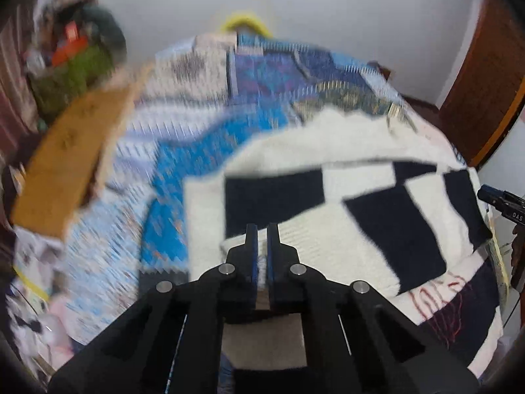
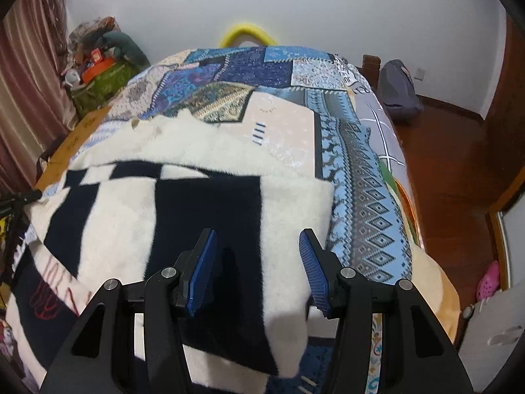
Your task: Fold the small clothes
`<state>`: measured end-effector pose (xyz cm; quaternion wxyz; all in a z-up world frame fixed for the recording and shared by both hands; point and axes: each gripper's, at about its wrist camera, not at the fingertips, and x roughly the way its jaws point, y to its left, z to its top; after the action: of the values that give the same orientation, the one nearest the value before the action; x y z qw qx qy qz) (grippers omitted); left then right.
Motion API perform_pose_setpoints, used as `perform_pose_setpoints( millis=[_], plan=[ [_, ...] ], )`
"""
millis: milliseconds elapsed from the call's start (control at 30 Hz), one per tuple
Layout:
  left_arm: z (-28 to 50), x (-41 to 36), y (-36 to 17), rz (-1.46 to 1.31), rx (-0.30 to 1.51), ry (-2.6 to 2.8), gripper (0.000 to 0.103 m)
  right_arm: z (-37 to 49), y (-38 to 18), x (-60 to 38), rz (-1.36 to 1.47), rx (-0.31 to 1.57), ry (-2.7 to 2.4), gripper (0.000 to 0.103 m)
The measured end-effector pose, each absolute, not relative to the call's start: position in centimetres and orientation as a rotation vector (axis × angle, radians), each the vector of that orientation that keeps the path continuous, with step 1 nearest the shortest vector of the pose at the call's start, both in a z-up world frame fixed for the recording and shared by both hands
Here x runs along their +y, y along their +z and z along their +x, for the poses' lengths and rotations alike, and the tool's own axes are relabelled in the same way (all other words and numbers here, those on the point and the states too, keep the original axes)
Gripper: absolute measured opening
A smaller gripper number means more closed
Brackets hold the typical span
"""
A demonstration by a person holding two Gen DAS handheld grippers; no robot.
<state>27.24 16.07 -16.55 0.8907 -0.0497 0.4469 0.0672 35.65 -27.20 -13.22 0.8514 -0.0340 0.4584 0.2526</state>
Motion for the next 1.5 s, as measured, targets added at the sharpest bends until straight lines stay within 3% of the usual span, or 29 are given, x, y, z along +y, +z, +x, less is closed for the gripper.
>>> perform_pose_setpoints(
  millis=[167,467,700,800,867,967,1500],
  plan=[
    [27.4,16.9,-15.4,-0.06,0.892,0.172,0.003,35.2,-12.9,-26.6,-0.103,0.949,0.56,0.048],
    [27.7,19.2,-23.2,-0.14,1.063,0.195,0.004,34.2,-15.2,-24.8,-0.151,1.013,0.591,0.048],
    [26.6,18.4,-22.4,-0.111,1.068,0.163,0.007,32.0,-15.4,-26.3,-0.163,1.052,0.604,0.05],
    [25.1,18.1,-21.3,-0.092,1.06,0.167,0.02,30.8,-15.1,-27.7,-0.152,1.071,0.588,0.052],
    [24.1,17.9,-20.5,-0.088,1.052,0.165,0.038,29.9,-14.8,-28.9,-0.148,1.079,0.572,0.052],
    [21.8,17.2,-19.3,-0.093,1.036,0.147,0.053,28.2,-14.1,-30.0,-0.15,1.086,0.564,0.052],
    [11.8,14.2,-20.5,-0.175,1.115,0.106,0.059,19.6,-15.2,-32.0,-0.067,1.148,0.582,0.053]
  ],
)
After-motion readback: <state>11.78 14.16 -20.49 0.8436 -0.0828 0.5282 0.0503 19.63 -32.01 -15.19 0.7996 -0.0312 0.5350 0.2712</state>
